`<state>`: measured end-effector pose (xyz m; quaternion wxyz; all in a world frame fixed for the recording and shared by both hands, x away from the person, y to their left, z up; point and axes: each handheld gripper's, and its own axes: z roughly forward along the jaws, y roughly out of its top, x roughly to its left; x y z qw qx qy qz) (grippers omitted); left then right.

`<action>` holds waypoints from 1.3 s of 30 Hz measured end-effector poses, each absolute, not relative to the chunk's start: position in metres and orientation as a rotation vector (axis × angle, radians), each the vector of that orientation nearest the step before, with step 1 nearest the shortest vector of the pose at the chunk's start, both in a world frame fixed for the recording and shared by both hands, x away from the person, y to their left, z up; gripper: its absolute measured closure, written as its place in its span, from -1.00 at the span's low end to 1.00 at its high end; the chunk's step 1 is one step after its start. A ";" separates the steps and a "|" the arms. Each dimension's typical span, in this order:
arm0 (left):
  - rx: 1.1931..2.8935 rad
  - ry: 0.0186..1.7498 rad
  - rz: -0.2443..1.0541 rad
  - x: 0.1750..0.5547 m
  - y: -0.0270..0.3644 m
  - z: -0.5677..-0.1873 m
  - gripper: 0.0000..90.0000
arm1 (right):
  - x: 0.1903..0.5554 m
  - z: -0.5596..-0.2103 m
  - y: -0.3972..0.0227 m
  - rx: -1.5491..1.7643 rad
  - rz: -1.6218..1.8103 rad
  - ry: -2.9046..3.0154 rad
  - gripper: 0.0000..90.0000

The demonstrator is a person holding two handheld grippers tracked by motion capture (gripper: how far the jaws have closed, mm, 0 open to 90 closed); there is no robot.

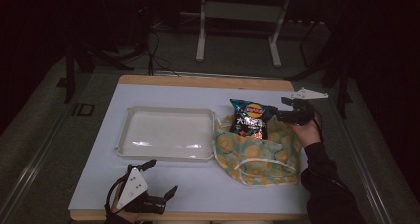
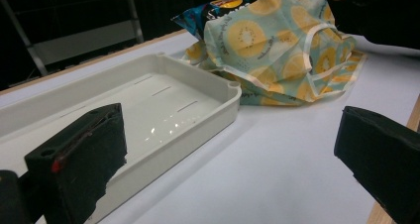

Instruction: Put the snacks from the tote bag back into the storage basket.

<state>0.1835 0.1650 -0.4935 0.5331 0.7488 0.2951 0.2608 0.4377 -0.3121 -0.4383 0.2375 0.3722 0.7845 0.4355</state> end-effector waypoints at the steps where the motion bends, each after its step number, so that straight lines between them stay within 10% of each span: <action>1: 1.786 0.704 0.623 0.184 0.165 -0.494 -1.00 | 0.439 -0.440 -0.311 1.019 1.181 2.160 -0.31; 20: 1.796 0.705 0.615 0.186 0.165 -0.495 -1.00 | 0.467 -0.474 -0.315 1.091 1.104 2.329 -0.24; 28: 1.796 0.706 0.609 0.186 0.164 -0.495 -1.00 | 0.480 -0.482 -0.320 1.110 1.181 2.424 0.12; 35: 1.799 0.702 0.607 0.185 0.164 -0.495 -1.00 | 0.484 -0.485 -0.321 1.143 1.271 2.430 0.98; 39: 1.800 0.702 0.606 0.185 0.164 -0.495 -1.00 | 0.481 -0.482 -0.318 1.133 1.229 2.410 1.00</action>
